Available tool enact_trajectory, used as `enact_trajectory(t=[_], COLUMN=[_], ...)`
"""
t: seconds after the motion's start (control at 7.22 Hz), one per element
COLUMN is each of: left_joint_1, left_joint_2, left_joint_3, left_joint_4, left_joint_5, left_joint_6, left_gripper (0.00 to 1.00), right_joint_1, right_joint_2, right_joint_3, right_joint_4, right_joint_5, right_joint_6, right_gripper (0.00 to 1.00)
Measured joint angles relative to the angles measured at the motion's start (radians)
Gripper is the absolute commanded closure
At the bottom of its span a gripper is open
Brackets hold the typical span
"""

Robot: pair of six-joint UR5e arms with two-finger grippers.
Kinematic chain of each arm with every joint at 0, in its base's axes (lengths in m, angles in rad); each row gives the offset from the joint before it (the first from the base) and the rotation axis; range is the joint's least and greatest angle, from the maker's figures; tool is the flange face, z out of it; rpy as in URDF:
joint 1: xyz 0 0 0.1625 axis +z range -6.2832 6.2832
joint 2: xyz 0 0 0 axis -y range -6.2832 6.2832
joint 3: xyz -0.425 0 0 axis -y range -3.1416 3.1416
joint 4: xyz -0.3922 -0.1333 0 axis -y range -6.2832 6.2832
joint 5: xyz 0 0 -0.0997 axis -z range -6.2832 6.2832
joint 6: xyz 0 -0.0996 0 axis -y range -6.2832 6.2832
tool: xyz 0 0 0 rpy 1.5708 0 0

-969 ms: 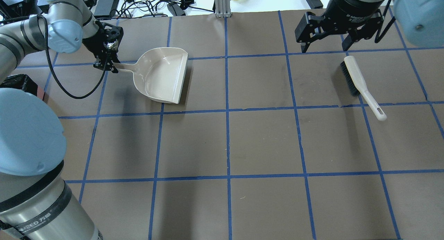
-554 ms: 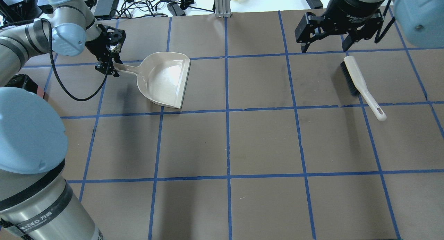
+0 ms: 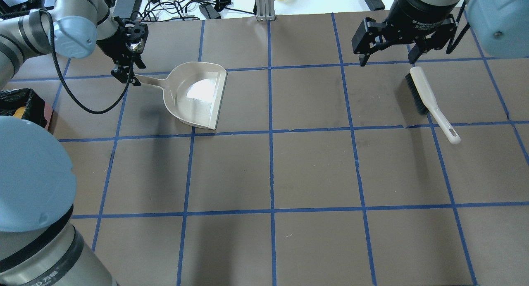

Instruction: Sweep and dump trash into bin

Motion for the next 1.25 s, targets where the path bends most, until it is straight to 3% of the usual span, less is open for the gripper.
enact_trajectory(t=[0.28,0.55,0.83,1.25], left_joint_1=[-0.058,-0.102,-0.131,-0.221], left_joint_2=[0.084,0.205,0.329,0.455], left_joint_3=[0.007,0.012,0.008,-0.014], left_joint_4=[-0.067,-0.220,-0.350,-0.401], left_joint_5=[0.003,-0.002,-0.003,0.008], left_joint_6=[-0.155,-0.407,-0.751,-1.298], left_gripper=[0.30,0.30,0.23,0.18], right_joint_1=[0.000,-0.001,-0.001,0.000], right_joint_2=[0.003,0.002,0.002,0.001], right_joint_3=[0.006,0.011,0.012,0.012], right_joint_4=[0.015,0.036,0.041,0.041], right_joint_5=[-0.009,-0.011,-0.010,-0.009], right_joint_6=[0.010,0.041,0.085,0.087], right_gripper=[0.00,0.00,0.00,0.00])
